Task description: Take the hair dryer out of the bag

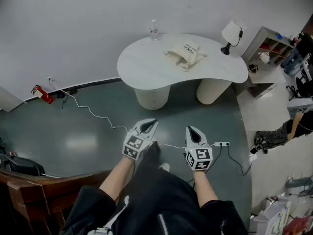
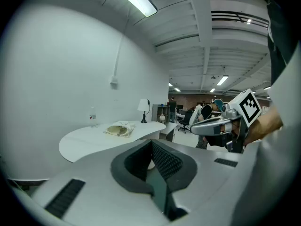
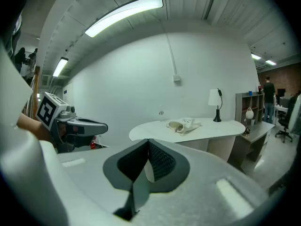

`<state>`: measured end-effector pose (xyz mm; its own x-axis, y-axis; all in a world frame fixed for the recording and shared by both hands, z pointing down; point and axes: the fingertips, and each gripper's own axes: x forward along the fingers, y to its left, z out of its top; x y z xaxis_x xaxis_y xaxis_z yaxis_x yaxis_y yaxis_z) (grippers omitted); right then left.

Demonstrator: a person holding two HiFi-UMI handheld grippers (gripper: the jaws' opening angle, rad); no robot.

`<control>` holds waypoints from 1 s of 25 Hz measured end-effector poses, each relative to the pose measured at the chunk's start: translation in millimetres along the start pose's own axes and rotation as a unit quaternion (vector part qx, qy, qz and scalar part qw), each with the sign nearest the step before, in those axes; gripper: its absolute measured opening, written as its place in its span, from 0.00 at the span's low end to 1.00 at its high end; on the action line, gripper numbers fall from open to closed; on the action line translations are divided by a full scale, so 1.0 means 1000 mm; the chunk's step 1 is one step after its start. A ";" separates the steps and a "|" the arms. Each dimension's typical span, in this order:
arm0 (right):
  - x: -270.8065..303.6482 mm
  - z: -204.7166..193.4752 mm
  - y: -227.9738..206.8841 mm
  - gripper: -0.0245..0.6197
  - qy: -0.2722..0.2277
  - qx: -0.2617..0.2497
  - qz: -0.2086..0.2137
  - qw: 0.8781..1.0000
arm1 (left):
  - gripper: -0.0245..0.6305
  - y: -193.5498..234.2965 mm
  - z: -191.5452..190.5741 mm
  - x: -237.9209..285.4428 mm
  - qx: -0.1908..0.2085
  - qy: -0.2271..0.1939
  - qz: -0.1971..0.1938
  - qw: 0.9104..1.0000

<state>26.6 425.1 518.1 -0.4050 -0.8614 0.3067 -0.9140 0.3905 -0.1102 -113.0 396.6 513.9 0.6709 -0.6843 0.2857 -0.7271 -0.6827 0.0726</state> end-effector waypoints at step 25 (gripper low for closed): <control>0.012 0.008 -0.007 0.05 -0.023 0.029 0.002 0.999 | 0.06 0.012 -0.007 0.008 -0.008 0.016 0.000 1.000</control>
<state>28.5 409.7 515.2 -0.4077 -0.8744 0.2629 -0.9119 0.3754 -0.1655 -117.4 385.2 523.9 0.6658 -0.6756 0.3168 -0.7297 -0.6783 0.0871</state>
